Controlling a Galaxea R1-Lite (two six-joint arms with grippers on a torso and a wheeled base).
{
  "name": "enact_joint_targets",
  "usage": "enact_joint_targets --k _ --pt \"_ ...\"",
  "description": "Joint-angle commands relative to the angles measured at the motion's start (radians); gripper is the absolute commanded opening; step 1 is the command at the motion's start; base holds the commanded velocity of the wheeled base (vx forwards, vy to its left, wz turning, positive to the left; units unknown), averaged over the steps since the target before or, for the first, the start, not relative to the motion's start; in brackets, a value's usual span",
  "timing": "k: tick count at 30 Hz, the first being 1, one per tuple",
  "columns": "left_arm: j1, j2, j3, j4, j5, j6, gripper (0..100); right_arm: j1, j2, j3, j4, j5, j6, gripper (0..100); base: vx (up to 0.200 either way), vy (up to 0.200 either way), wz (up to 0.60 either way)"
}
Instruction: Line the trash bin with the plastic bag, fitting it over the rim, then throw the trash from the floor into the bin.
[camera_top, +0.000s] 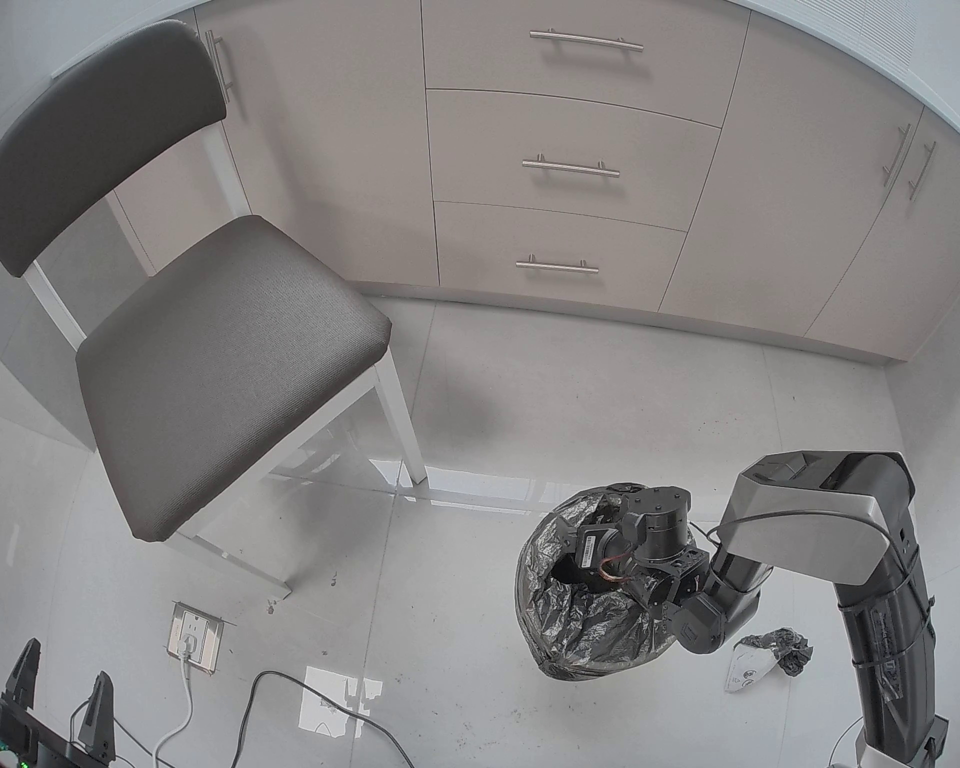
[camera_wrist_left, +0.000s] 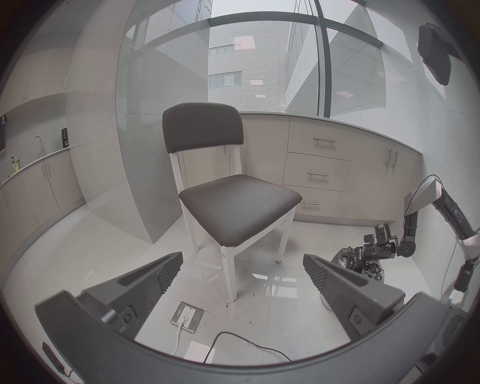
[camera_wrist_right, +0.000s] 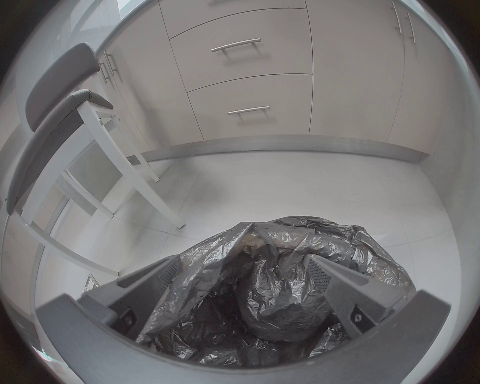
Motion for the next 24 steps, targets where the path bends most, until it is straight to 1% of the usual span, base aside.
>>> enact_joint_targets --k 1,6,9,12,16,19,24 --pt "0.000 -0.013 0.015 0.000 0.000 -0.001 100 -0.001 0.017 0.002 -0.001 -0.001 0.004 100 0.000 0.000 0.00" --pt "0.000 -0.011 0.015 0.000 0.000 -0.001 100 -0.003 0.011 0.065 -0.021 -0.004 0.021 100 0.000 0.000 0.00" --pt "0.000 -0.011 0.015 0.000 0.000 -0.001 100 -0.003 0.007 0.088 -0.042 -0.022 0.025 100 0.000 0.000 0.00" --pt "0.000 -0.011 0.015 0.000 -0.001 -0.001 100 -0.003 0.015 0.103 -0.047 -0.025 0.027 100 0.000 0.000 0.00" --pt "0.000 -0.011 0.015 0.000 0.000 -0.001 100 -0.004 0.034 0.099 -0.048 -0.025 0.028 100 0.000 0.000 0.00" --pt "0.000 -0.013 0.015 0.000 -0.001 -0.001 100 -0.006 0.081 0.079 -0.085 -0.025 0.017 100 0.000 0.000 0.00" --pt "0.000 -0.011 0.015 0.000 -0.001 -0.001 100 -0.009 0.103 0.057 -0.082 -0.022 0.017 100 0.000 0.000 0.00"
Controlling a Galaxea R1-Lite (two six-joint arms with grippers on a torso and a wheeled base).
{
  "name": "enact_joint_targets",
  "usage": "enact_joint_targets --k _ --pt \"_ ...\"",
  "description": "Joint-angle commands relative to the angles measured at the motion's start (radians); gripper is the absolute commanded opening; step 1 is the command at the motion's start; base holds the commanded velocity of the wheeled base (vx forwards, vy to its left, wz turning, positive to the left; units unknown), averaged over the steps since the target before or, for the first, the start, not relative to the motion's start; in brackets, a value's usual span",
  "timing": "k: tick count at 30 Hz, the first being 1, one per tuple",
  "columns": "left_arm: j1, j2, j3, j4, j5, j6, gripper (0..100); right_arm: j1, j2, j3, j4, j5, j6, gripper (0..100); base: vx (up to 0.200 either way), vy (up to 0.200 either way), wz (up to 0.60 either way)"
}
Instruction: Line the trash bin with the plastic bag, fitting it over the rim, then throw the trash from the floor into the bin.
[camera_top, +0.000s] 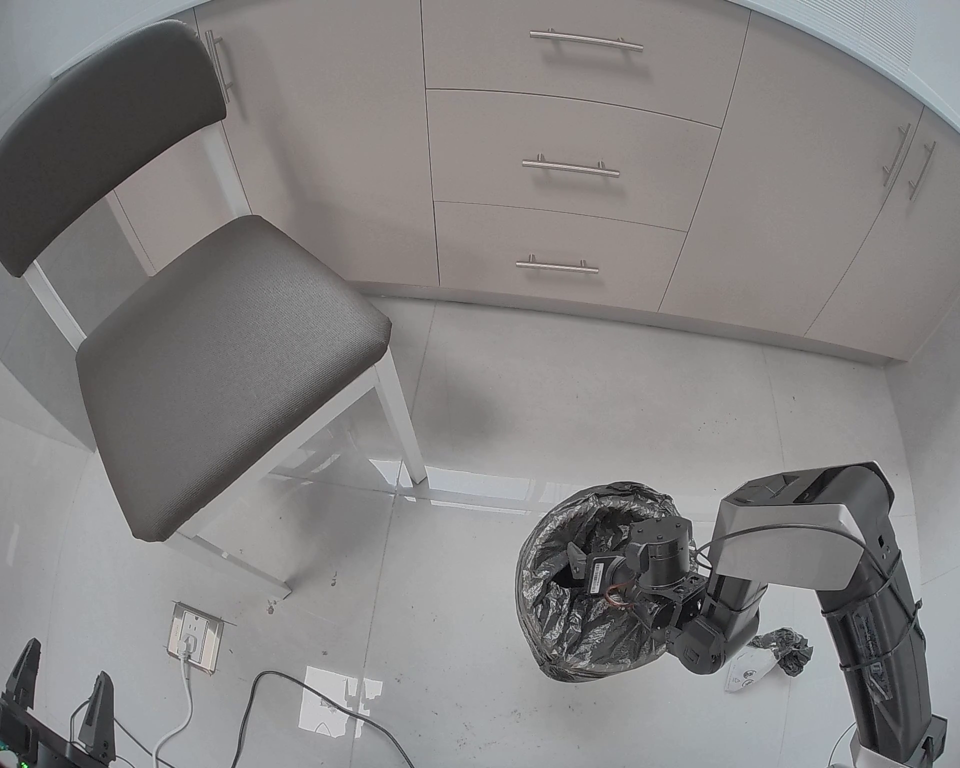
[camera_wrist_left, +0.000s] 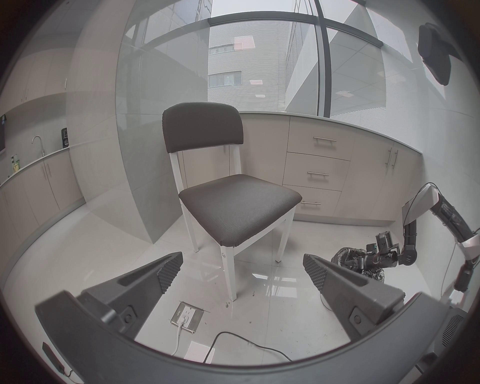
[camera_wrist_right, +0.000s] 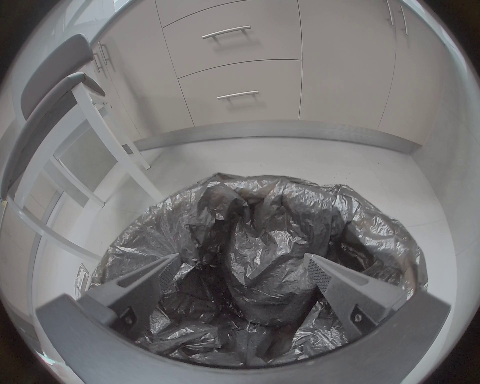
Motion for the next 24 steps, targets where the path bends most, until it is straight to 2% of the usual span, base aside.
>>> enact_joint_targets --k 1,6,12,17,22,24 --pt "0.000 -0.013 0.015 0.000 0.000 0.000 100 -0.001 0.030 -0.013 0.000 0.002 -0.001 100 0.000 0.000 0.00" --pt "0.000 -0.013 0.015 0.000 0.000 0.000 100 -0.001 0.023 0.002 0.007 0.010 -0.004 100 0.000 0.000 0.00" --pt "0.000 -0.014 0.015 0.000 0.000 0.000 100 0.011 -0.051 0.120 -0.013 0.011 -0.041 100 0.000 0.000 0.00" --pt "0.000 -0.013 0.015 0.000 0.000 0.001 100 0.026 -0.193 0.273 -0.020 0.037 -0.044 100 0.000 0.000 0.00" --pt "0.000 -0.013 0.015 0.000 0.000 0.001 100 0.033 -0.269 0.407 -0.117 0.039 -0.051 100 0.000 0.000 0.00" --pt "0.000 -0.013 0.015 0.000 0.000 0.001 100 0.030 -0.287 0.539 -0.213 0.045 -0.137 100 0.000 0.000 0.00"
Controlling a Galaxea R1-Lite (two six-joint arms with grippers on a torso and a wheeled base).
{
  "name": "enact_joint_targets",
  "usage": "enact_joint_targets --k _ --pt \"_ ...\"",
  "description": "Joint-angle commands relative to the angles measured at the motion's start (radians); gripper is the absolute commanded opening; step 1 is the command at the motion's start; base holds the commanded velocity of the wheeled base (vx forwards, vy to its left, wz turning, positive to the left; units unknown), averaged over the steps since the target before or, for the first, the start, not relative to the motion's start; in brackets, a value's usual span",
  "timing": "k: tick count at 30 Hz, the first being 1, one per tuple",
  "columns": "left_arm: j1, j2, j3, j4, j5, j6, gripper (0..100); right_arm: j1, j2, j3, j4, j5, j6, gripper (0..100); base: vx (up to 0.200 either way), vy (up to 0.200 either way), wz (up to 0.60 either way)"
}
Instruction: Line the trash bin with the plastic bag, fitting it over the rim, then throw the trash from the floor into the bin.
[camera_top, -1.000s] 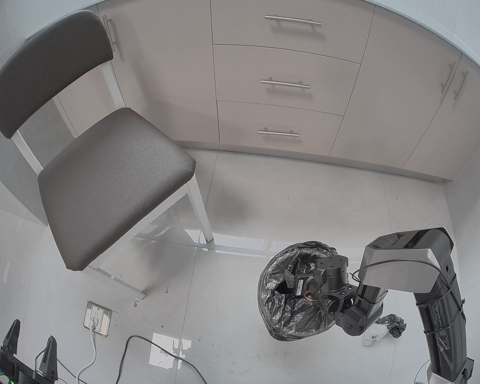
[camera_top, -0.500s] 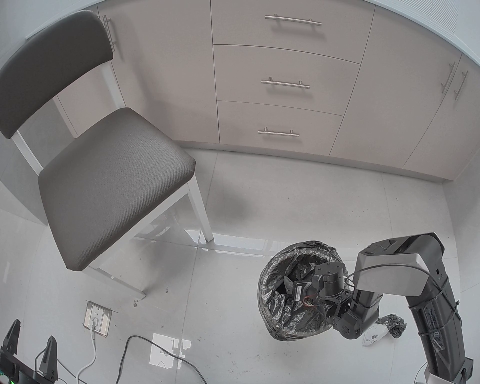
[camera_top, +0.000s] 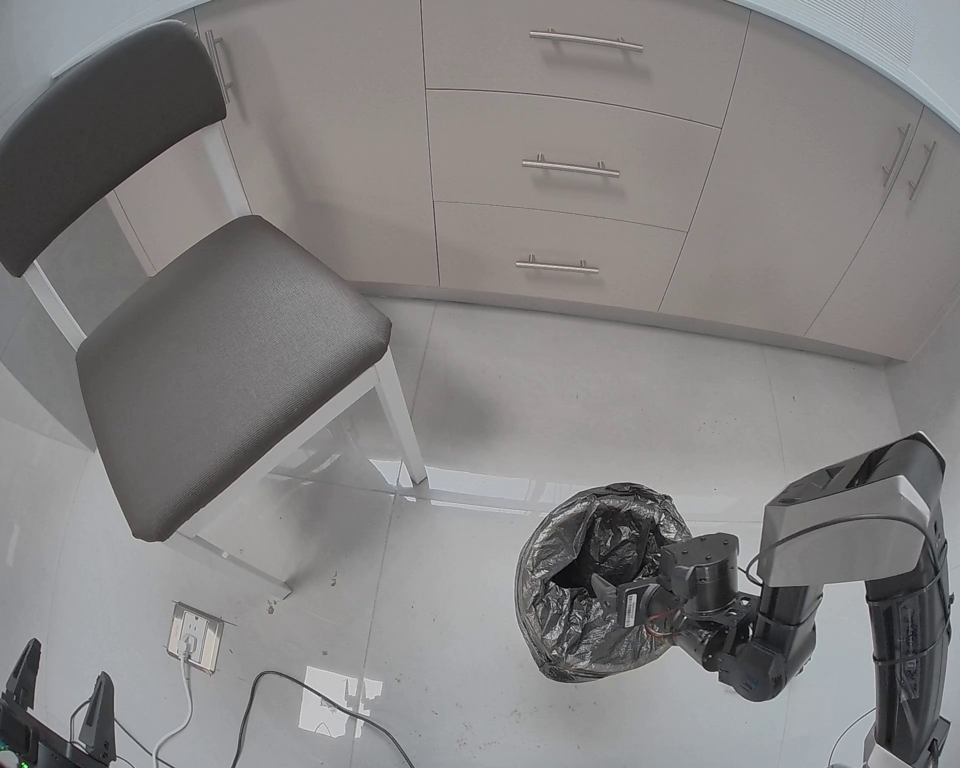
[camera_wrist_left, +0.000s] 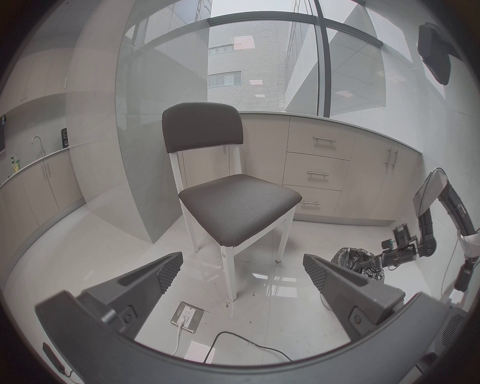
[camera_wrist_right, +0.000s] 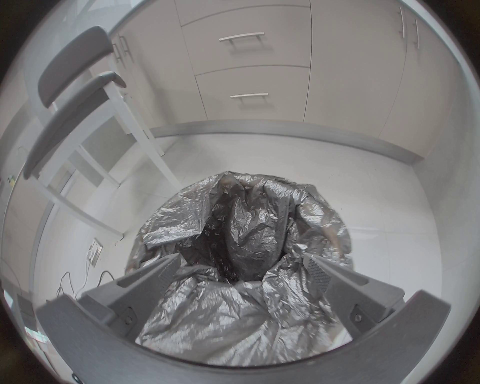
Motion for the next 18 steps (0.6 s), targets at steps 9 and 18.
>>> enact_joint_targets --k 9,18 --pt "0.000 -0.015 0.014 0.000 0.001 -0.002 100 0.031 -0.159 0.370 -0.129 -0.085 -0.147 100 0.000 0.000 0.00" --pt "0.000 -0.013 0.014 0.002 0.001 -0.002 100 0.023 -0.220 0.376 -0.129 -0.181 -0.144 100 0.000 0.000 0.00"
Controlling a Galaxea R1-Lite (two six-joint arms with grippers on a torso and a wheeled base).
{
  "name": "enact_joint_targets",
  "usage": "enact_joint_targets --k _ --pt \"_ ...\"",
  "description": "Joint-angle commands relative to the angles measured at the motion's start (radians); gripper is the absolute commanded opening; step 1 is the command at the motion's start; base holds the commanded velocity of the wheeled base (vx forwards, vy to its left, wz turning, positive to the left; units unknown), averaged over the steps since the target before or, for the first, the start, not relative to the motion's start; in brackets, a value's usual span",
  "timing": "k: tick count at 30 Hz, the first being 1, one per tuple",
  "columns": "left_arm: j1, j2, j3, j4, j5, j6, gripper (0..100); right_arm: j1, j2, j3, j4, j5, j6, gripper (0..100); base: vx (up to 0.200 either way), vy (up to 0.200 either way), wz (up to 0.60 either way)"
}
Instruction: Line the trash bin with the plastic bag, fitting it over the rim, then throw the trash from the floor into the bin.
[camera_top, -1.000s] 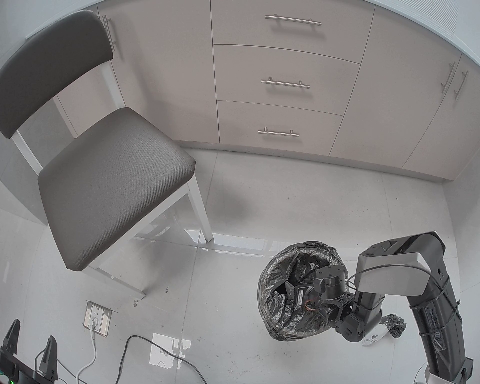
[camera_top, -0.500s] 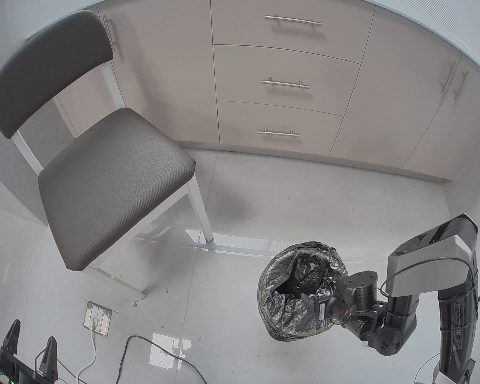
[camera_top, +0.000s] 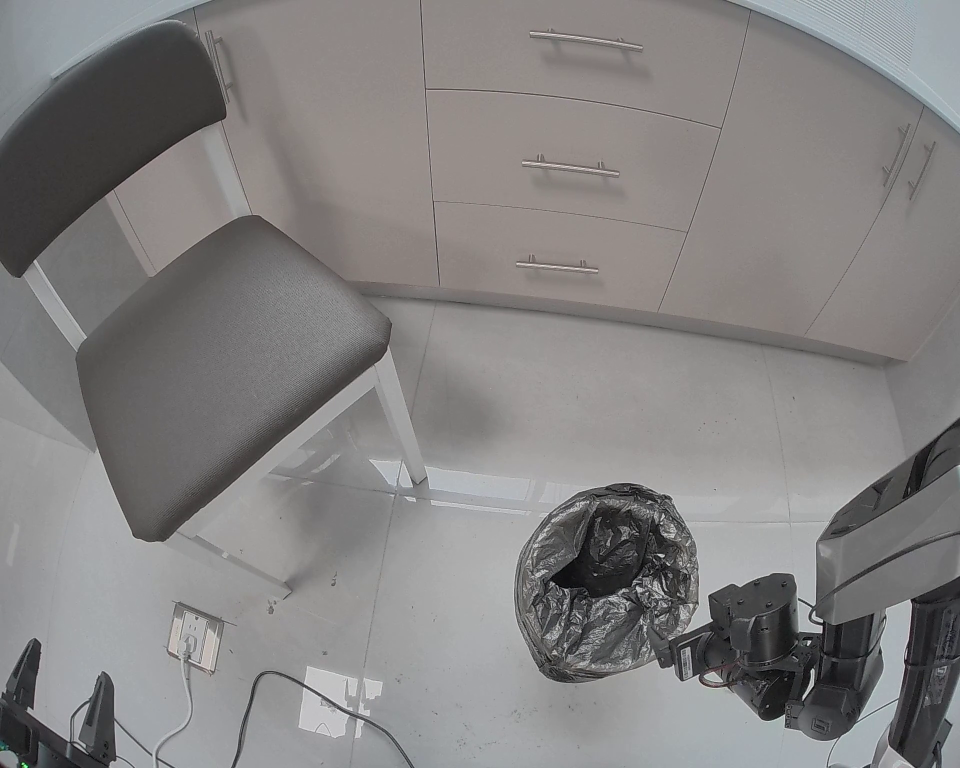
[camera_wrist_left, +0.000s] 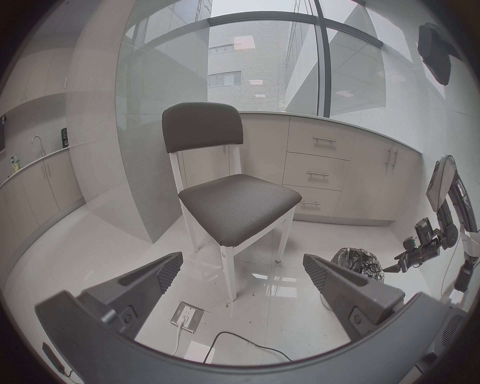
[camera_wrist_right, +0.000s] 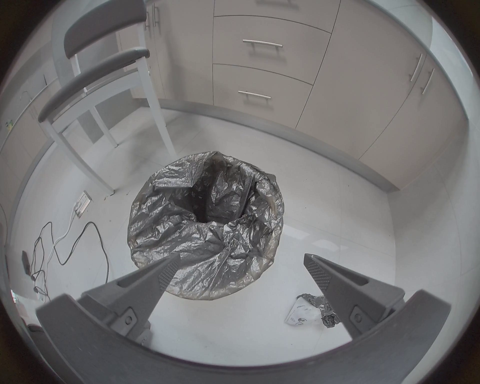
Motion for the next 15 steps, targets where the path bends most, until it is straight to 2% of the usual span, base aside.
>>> enact_joint_targets --k 1,3,4,5,9,10,11,13,14,15 --pt "0.000 -0.015 0.015 0.000 0.001 -0.001 100 -0.060 -0.055 -0.031 -0.018 -0.029 0.013 100 0.000 0.000 0.00" --pt "0.000 -0.013 0.015 0.001 0.001 -0.001 100 -0.152 -0.062 -0.083 -0.018 -0.053 0.013 100 0.000 0.000 0.00" --pt "0.000 -0.013 0.015 0.001 0.001 -0.001 100 -0.152 -0.062 -0.083 -0.018 -0.053 0.013 100 0.000 0.000 0.00" --pt "0.000 -0.013 0.015 0.001 0.001 -0.001 100 -0.255 -0.076 -0.132 -0.018 -0.055 0.013 100 0.000 0.000 0.00" --pt "0.000 -0.015 0.015 0.001 0.001 -0.001 100 -0.410 -0.082 -0.244 -0.007 -0.055 0.014 100 0.000 0.000 0.00" --pt "0.000 -0.015 0.015 0.000 0.001 -0.001 100 -0.416 -0.081 -0.249 -0.004 -0.055 0.014 100 0.000 0.000 0.00" --pt "0.000 -0.015 0.015 0.001 0.001 -0.001 100 -0.476 -0.078 -0.304 0.039 -0.055 0.019 100 0.000 0.000 0.00" --pt "0.000 -0.015 0.015 0.001 0.001 -0.001 100 -0.481 -0.078 -0.309 0.044 -0.055 0.019 100 0.000 0.000 0.00" --pt "0.000 -0.015 0.015 0.001 0.001 -0.001 100 -0.537 -0.076 -0.412 0.152 -0.055 0.065 100 0.000 0.000 0.00" --pt "0.000 -0.015 0.015 0.001 0.001 -0.001 100 -0.539 -0.076 -0.416 0.160 -0.055 0.068 100 0.000 0.000 0.00"
